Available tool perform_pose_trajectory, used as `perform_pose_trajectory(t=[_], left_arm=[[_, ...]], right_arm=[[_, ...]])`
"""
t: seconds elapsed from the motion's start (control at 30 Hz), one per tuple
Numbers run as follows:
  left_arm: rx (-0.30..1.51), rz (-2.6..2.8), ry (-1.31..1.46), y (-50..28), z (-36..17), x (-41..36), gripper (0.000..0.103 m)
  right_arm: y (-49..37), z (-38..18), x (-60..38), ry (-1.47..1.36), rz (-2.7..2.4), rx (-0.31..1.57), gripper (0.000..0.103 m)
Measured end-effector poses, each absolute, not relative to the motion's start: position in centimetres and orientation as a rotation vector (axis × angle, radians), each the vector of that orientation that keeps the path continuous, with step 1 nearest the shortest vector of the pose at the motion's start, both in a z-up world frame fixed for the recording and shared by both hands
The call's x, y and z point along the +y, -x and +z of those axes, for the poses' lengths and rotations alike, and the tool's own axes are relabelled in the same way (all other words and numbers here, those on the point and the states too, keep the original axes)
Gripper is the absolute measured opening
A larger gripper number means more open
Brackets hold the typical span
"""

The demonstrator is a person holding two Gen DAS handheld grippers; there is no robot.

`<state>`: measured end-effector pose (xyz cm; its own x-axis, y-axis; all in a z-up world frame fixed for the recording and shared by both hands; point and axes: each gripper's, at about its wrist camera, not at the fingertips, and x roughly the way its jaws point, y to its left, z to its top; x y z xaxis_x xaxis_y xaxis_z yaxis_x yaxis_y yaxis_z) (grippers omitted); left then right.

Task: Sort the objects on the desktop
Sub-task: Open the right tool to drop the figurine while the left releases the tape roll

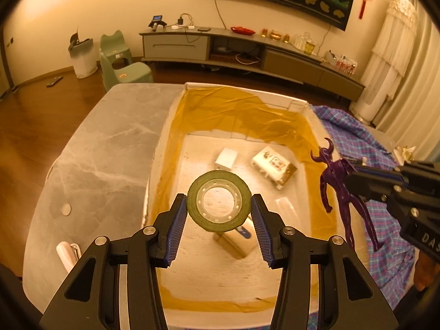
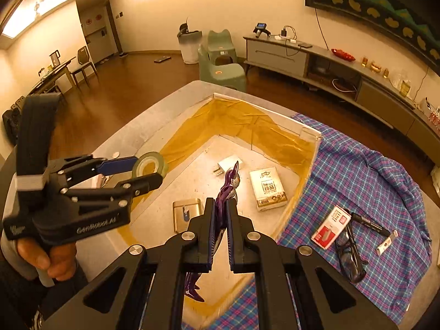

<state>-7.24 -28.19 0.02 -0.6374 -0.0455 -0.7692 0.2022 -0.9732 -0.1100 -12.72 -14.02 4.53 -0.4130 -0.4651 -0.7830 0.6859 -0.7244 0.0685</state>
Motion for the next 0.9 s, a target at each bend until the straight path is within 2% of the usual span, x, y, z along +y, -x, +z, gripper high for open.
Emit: perform_pose_trajectory(t=[0.17,0.9], left_arm=[[0.237,-2.696,-1.278,7.5,-0.8,-28.7,0.049],[0.296,-2.697,-1.368,8.2,-2.7,-29.3,0.050]], right_arm=[[14.8,3.0,-16.0,-1.140,-2.136,0.359,0.009],[22.3,-3.1,-23.3,-1.413,-2.096,0.455,0.009]])
